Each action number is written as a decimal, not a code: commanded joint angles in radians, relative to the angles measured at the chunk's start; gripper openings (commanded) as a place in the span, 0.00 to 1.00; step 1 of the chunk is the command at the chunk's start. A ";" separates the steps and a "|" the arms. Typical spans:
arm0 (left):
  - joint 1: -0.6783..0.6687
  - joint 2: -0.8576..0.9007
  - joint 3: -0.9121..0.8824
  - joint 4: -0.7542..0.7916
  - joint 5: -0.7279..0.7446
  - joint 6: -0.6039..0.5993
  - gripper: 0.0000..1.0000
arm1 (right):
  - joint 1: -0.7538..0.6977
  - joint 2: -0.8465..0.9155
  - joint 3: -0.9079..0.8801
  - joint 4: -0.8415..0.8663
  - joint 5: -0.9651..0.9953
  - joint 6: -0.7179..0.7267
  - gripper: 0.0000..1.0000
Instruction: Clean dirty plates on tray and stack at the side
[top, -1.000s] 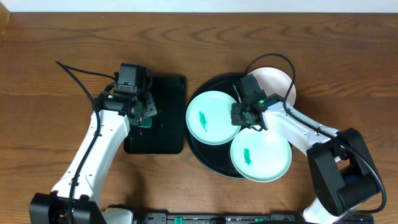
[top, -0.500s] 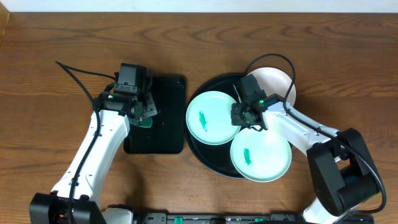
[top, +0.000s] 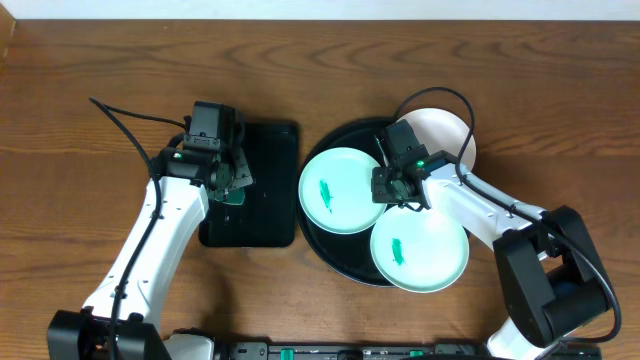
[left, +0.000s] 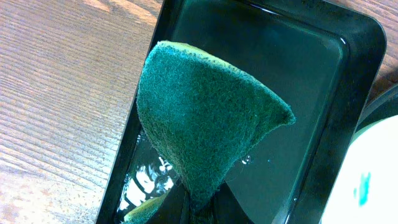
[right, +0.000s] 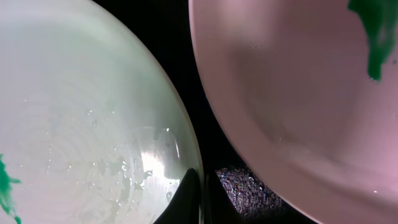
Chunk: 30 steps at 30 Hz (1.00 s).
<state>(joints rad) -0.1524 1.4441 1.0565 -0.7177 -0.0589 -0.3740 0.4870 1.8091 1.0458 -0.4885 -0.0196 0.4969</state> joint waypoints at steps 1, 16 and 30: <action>0.000 -0.002 -0.007 0.000 -0.005 -0.013 0.07 | 0.010 0.008 0.002 0.002 -0.043 0.003 0.01; 0.000 -0.002 -0.007 0.001 -0.005 -0.012 0.07 | 0.009 -0.008 0.002 0.002 -0.030 -0.027 0.01; -0.077 -0.002 0.013 0.003 0.000 0.085 0.07 | -0.017 -0.075 0.001 -0.040 -0.041 -0.026 0.01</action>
<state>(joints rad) -0.1959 1.4441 1.0565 -0.7143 -0.0517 -0.3271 0.4706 1.7676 1.0458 -0.5270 -0.0551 0.4816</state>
